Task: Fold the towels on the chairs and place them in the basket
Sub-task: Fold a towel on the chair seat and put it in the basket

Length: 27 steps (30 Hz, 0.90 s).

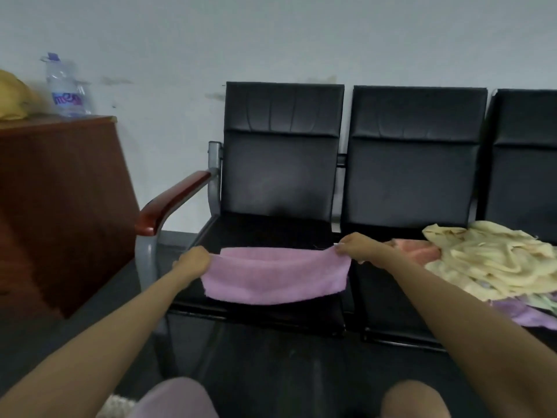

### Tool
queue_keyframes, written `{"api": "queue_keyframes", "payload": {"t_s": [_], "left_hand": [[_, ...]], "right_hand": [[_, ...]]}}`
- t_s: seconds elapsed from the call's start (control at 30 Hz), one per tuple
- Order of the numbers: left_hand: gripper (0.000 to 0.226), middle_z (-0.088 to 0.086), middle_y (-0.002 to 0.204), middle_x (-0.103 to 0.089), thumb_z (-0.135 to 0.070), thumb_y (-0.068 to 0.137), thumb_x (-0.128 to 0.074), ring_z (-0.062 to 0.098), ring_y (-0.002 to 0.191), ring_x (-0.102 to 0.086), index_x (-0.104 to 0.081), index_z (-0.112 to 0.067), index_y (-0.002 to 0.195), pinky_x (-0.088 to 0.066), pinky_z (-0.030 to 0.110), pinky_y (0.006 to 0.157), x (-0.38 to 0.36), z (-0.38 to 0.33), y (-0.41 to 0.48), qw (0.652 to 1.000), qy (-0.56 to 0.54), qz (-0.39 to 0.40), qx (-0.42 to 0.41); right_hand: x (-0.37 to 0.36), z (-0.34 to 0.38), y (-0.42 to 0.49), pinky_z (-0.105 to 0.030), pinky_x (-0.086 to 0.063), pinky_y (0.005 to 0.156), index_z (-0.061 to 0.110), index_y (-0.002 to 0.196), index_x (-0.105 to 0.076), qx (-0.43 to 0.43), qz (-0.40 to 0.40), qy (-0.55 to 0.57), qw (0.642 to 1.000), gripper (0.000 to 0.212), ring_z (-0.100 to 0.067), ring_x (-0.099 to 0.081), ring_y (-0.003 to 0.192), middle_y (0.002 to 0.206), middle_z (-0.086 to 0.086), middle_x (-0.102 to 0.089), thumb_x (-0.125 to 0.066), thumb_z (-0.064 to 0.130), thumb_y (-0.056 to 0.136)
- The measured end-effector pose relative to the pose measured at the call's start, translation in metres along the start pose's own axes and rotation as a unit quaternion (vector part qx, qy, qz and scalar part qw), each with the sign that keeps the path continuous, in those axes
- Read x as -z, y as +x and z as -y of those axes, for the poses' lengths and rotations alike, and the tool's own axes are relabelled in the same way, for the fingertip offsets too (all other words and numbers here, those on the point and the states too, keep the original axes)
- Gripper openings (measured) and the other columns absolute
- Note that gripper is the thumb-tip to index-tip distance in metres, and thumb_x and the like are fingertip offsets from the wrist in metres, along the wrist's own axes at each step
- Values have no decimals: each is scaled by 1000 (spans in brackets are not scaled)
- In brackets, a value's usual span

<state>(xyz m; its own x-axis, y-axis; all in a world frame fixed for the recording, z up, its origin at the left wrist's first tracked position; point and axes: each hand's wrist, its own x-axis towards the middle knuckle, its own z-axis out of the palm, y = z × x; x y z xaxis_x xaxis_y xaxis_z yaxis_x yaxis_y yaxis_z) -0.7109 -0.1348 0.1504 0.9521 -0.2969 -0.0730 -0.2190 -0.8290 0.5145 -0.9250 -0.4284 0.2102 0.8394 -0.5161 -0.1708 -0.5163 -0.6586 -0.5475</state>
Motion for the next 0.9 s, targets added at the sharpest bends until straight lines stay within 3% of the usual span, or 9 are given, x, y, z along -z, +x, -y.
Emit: {"api": "queue_keyframes", "payload": {"t_s": [0.1, 0.2, 0.27, 0.37, 0.53, 0.63, 0.8, 0.9], "left_hand": [[32, 17, 123, -60, -20, 93, -41, 36, 113, -53, -64, -6, 110, -40, 43, 100, -17, 6, -4, 999, 22, 32, 24], [32, 10, 121, -57, -29, 98, -39, 32, 116, -48, -62, -14, 113, -32, 39, 94, -26, 2, -4, 998, 42, 21, 44], [30, 11, 114, -59, -19, 98, -37, 31, 107, -52, -62, -8, 110, -35, 37, 87, -28, -5, 5, 999, -6, 6, 45], [31, 20, 113, -60, -6, 96, -35, 35, 100, -56, -61, 5, 108, -42, 38, 80, -28, -19, 31, 994, -100, -21, 29], [25, 8, 109, -53, -10, 95, -37, 21, 93, -48, -57, -7, 110, -38, 32, 77, -42, -45, 72, 989, -147, -15, -1], [22, 9, 107, -54, -10, 96, -39, 19, 87, -49, -56, -7, 109, -38, 31, 73, -63, -46, 95, 992, -126, 10, 14], [29, 18, 120, -57, -9, 94, -37, 33, 103, -56, -58, -6, 114, -44, 34, 82, -96, -32, 118, 995, -82, 22, 44], [30, 18, 121, -57, -8, 93, -37, 35, 105, -55, -57, -6, 114, -46, 37, 87, -106, -23, 120, 998, -46, 15, 40]], "right_hand": [[-19, -14, 2, -24, -33, 53, 10, 73, -56, -2, 57, -33, 998, 20, -15, -43, 63, 75, -5, -48, -53, 18, 92], [-30, -25, 14, -25, -42, 70, 10, 90, -63, -1, 67, 5, 998, 13, -18, -56, 84, 94, -8, -60, -54, 19, 94], [-32, -29, 24, -28, -44, 78, 9, 96, -64, -15, 52, 38, 998, 14, -21, -59, 94, 101, -10, -63, -54, 19, 93], [-32, -32, 49, -31, -44, 80, 10, 90, -64, -44, -8, 90, 995, 15, -22, -58, 92, 101, -11, -62, -52, 19, 92], [-37, -42, 92, -34, -42, 85, 6, 117, -60, -102, -53, 119, 986, 29, -23, -54, 95, 115, -12, -59, -49, 22, 95], [-50, -55, 112, -31, -41, 82, 6, 118, -59, -132, -38, 118, 983, 29, -21, -53, 92, 115, -10, -59, -48, 21, 95], [-75, -75, 135, -27, -42, 70, 10, 106, -62, -135, -38, 130, 981, 20, -16, -55, 83, 101, -7, -60, -49, 21, 94], [-85, -83, 137, -25, -42, 67, 10, 110, -61, -123, -39, 125, 984, 22, -16, -57, 83, 94, -4, -59, -48, 22, 96]]}}
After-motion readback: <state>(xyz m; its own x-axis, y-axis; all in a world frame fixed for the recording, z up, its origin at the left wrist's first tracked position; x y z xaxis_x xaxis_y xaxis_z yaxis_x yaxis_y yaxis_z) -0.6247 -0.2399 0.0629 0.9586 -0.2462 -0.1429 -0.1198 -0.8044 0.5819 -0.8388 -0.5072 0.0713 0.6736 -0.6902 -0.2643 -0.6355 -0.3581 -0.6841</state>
